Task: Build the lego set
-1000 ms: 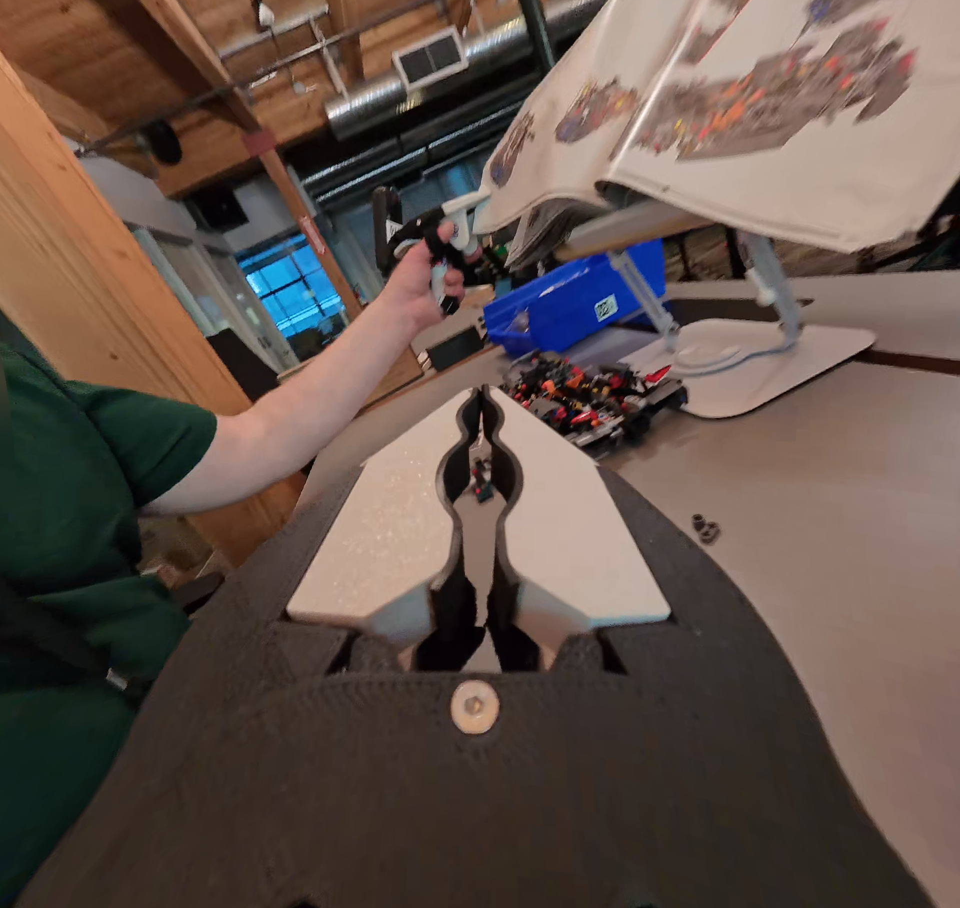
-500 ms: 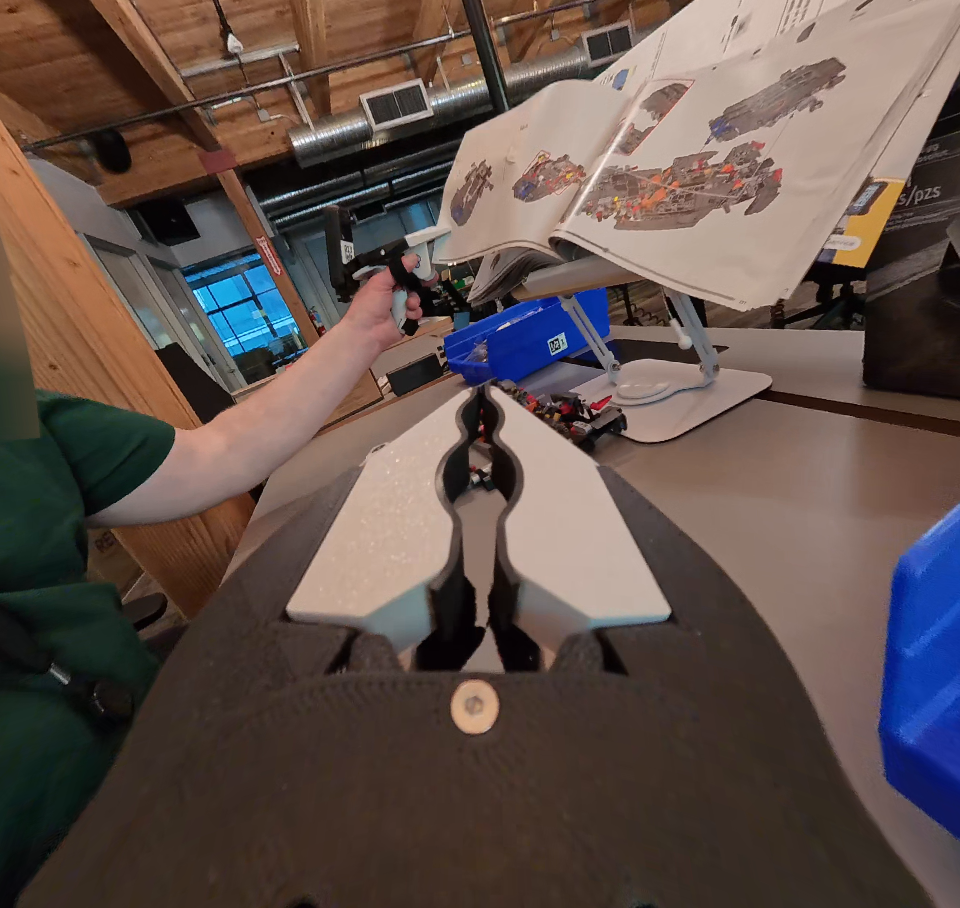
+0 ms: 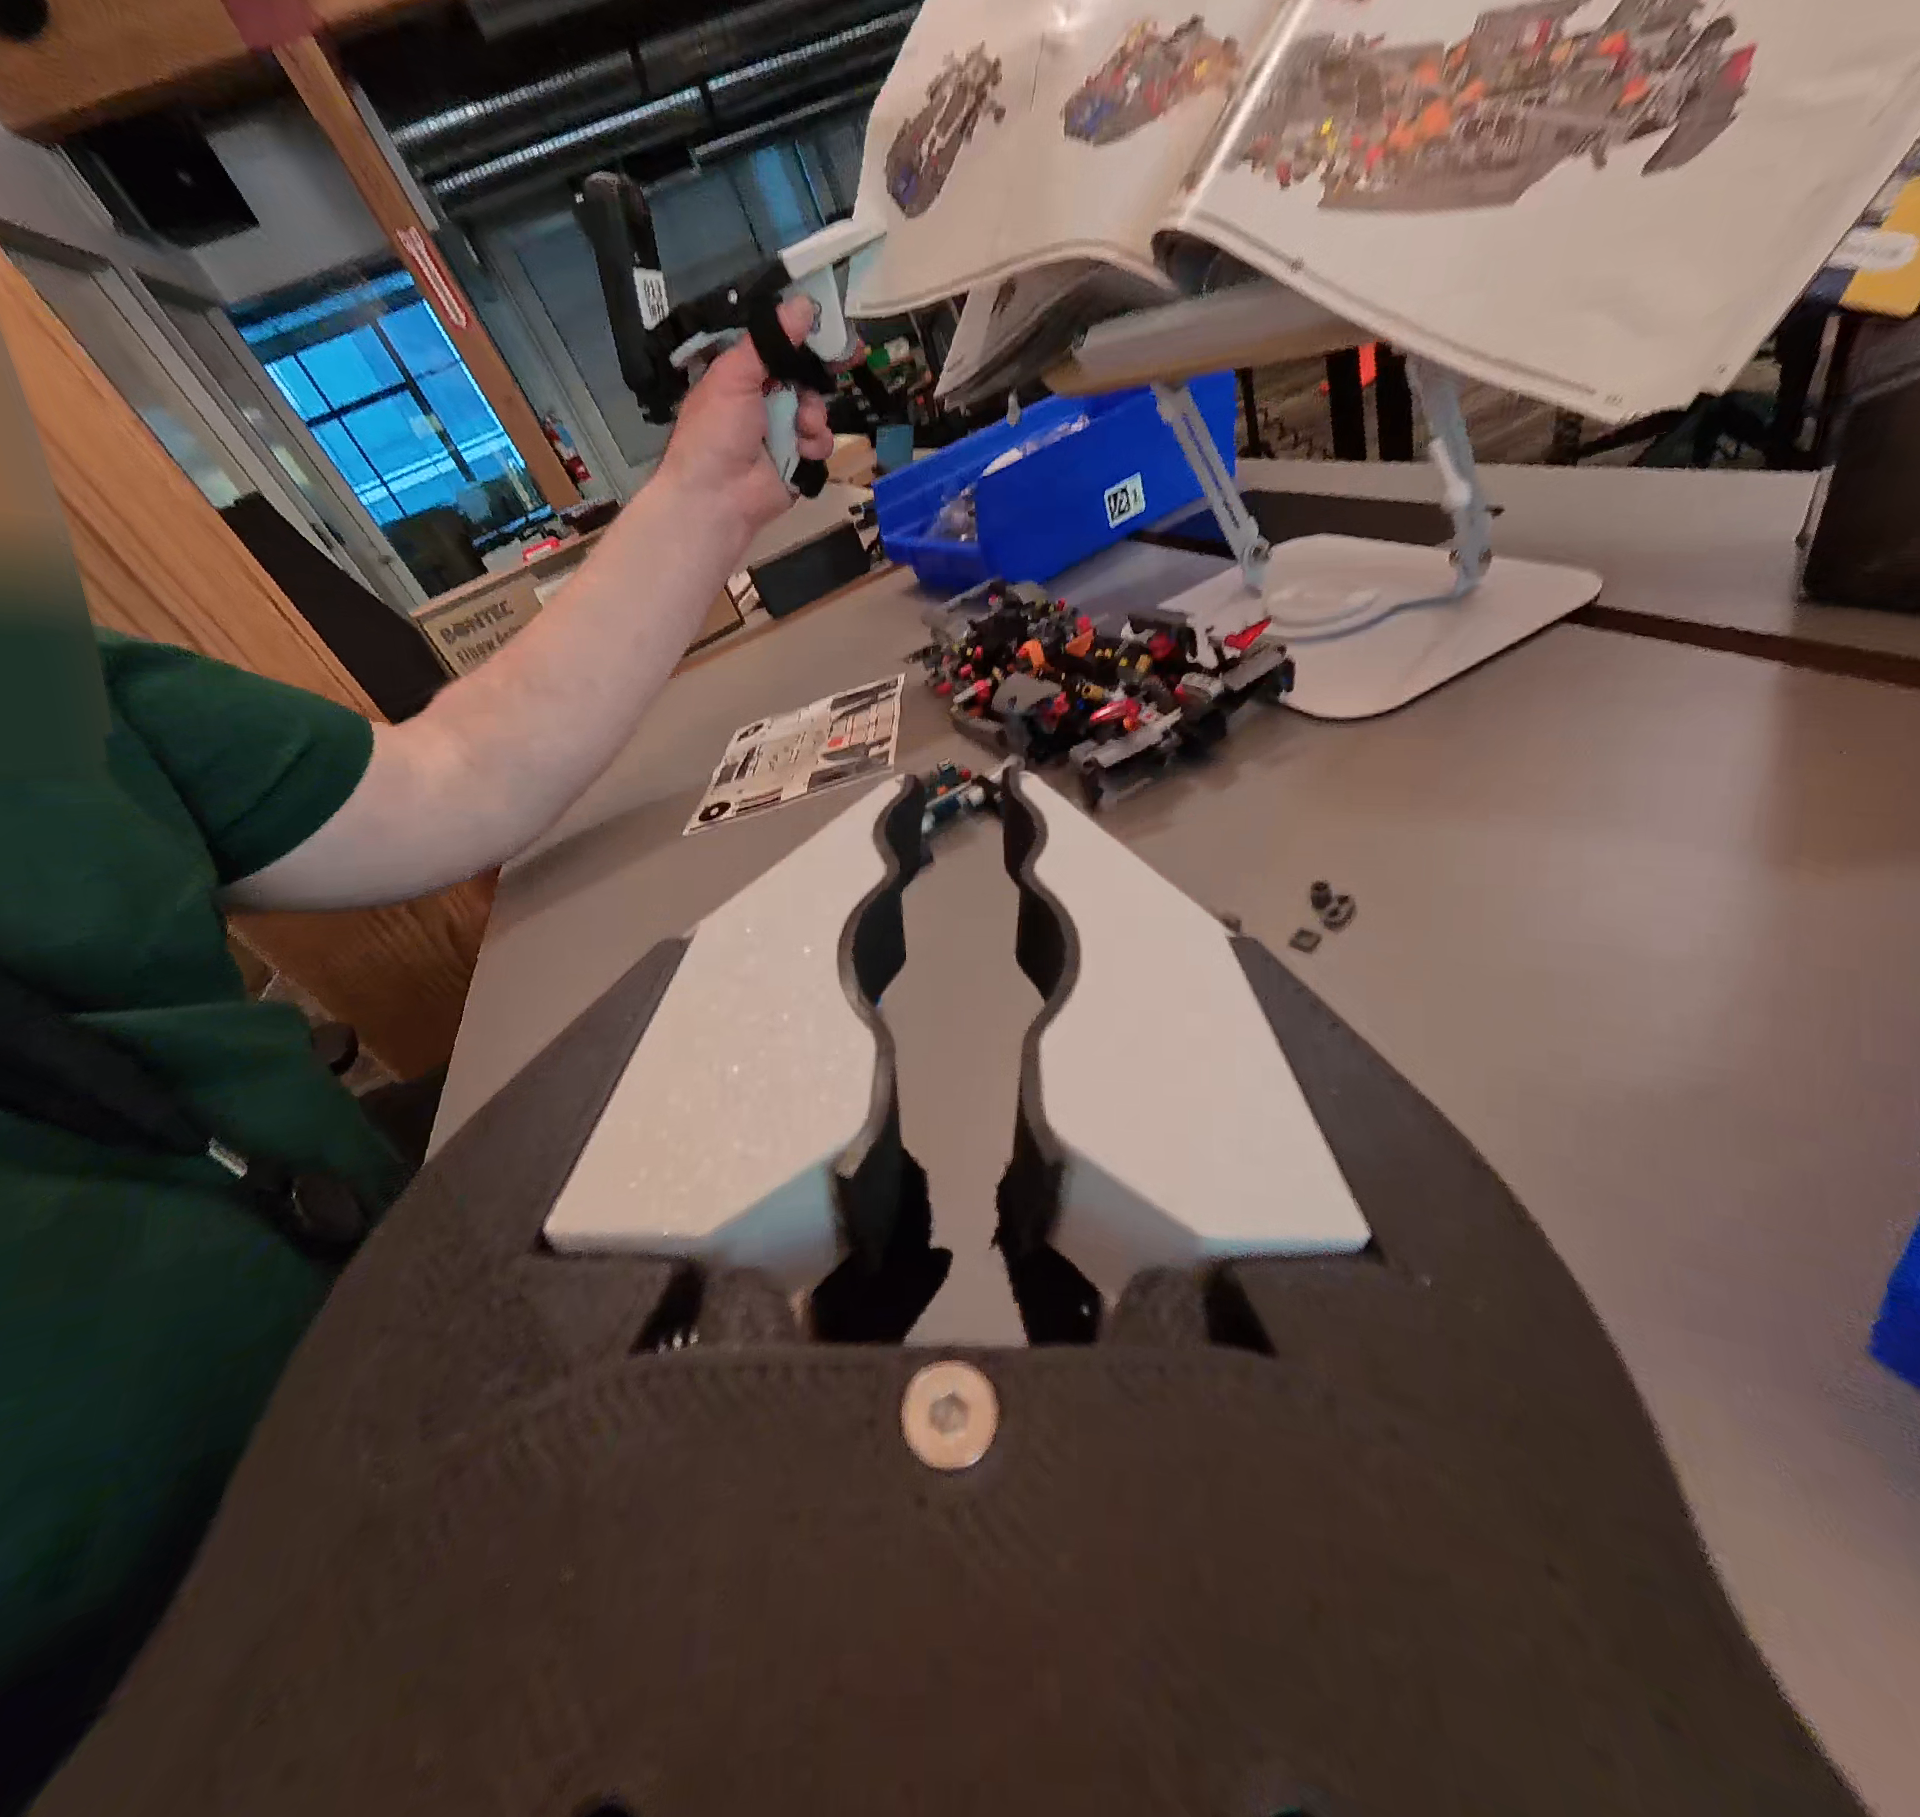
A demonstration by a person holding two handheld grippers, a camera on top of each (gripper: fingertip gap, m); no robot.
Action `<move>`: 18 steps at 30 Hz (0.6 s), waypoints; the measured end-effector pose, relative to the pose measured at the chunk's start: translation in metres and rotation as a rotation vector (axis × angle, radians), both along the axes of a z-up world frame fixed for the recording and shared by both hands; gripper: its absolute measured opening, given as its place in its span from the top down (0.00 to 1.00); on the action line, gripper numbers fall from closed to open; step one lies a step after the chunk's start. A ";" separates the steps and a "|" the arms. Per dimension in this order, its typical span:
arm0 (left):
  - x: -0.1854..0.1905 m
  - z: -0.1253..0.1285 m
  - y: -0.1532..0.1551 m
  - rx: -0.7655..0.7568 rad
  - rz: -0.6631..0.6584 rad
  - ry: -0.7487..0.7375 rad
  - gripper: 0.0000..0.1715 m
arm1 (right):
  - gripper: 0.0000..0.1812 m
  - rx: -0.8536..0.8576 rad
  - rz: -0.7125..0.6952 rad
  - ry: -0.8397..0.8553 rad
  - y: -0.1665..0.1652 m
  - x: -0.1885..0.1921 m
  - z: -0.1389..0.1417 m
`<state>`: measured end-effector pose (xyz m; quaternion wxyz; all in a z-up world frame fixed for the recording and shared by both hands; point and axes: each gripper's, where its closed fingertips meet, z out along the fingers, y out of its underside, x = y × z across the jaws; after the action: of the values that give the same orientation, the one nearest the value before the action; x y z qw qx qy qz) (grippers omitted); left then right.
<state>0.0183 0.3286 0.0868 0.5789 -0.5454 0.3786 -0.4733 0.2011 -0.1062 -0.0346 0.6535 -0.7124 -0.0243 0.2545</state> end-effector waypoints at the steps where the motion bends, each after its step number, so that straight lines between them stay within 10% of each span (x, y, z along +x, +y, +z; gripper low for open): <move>1: 0.000 -0.002 0.000 -0.002 -0.004 -0.001 1.00 | 0.93 -0.017 0.003 -0.001 -0.001 -0.003 -0.004; 18: 0.000 -0.020 0.014 -0.025 0.019 0.011 1.00 | 0.90 -0.277 0.155 -0.164 0.012 -0.079 -0.066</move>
<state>0.0184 0.3427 0.0663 0.5743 -0.5587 0.3708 -0.4696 0.1222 -0.0944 -0.1005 0.5234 -0.8099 -0.0972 0.2462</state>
